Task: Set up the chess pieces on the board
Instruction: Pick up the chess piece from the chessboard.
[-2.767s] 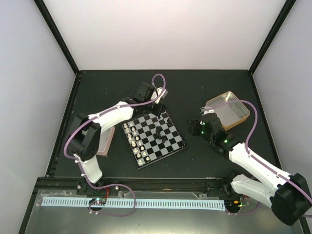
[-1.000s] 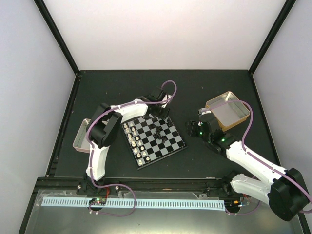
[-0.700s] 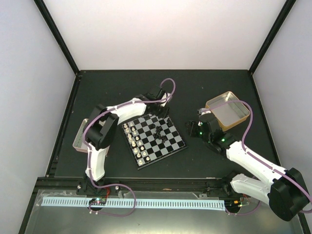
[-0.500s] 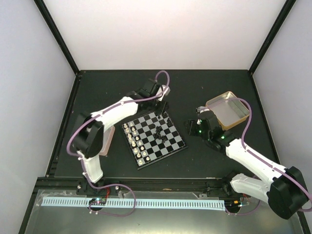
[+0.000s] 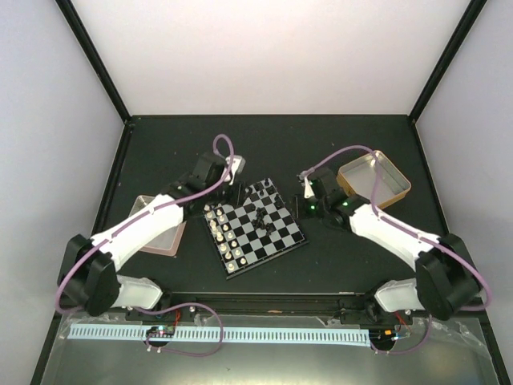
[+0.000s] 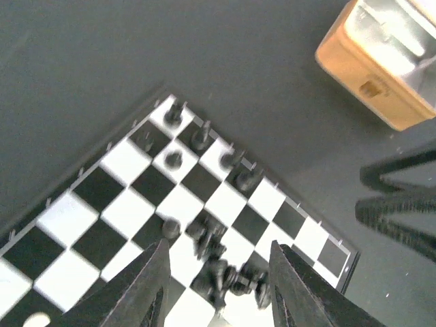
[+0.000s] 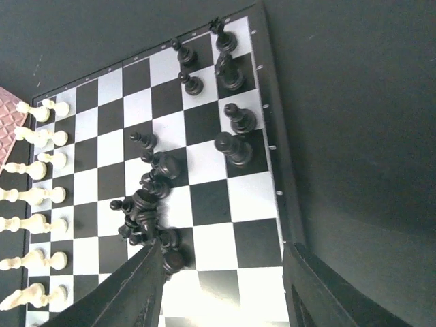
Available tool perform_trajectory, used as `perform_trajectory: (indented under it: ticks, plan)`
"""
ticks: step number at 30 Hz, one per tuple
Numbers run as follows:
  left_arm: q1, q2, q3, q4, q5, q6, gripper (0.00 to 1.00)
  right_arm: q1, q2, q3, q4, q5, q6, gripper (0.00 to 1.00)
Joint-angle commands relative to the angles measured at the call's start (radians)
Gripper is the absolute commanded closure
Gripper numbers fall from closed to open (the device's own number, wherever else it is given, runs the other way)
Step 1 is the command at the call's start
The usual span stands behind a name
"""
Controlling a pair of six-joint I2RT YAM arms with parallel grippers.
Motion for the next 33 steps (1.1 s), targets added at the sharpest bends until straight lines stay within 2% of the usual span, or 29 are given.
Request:
perform_trajectory:
  ticks: [1, 5, 13, 23, 27, 33]
  plan:
    - [0.009, -0.122, -0.149, 0.071, -0.064, -0.093, 0.58, 0.046, 0.113, 0.085, -0.015, -0.041, -0.024, 0.53]
    - [0.010, -0.228, -0.260, 0.086, -0.130, -0.141, 0.57, 0.118, 0.220, 0.172, -0.045, 0.013, -0.034, 0.55]
    - [0.016, -0.484, -0.374, 0.019, -0.283, -0.174, 0.47, 0.209, 0.467, 0.435, -0.177, 0.144, -0.092, 0.61]
    - [0.021, -0.836, -0.413, -0.068, -0.369, -0.172, 0.25, 0.240, 0.666, 0.635, -0.270, 0.181, -0.154, 0.69]
    - [0.019, -0.902, -0.404, -0.084, -0.398, -0.147, 0.20, 0.243, 0.696, 0.671, -0.284, 0.190, -0.166, 0.73]
    - [0.020, -0.905, -0.395, -0.110, -0.405, -0.133, 0.19, 0.245, 0.733, 0.709, -0.308, 0.213, -0.178, 0.82]
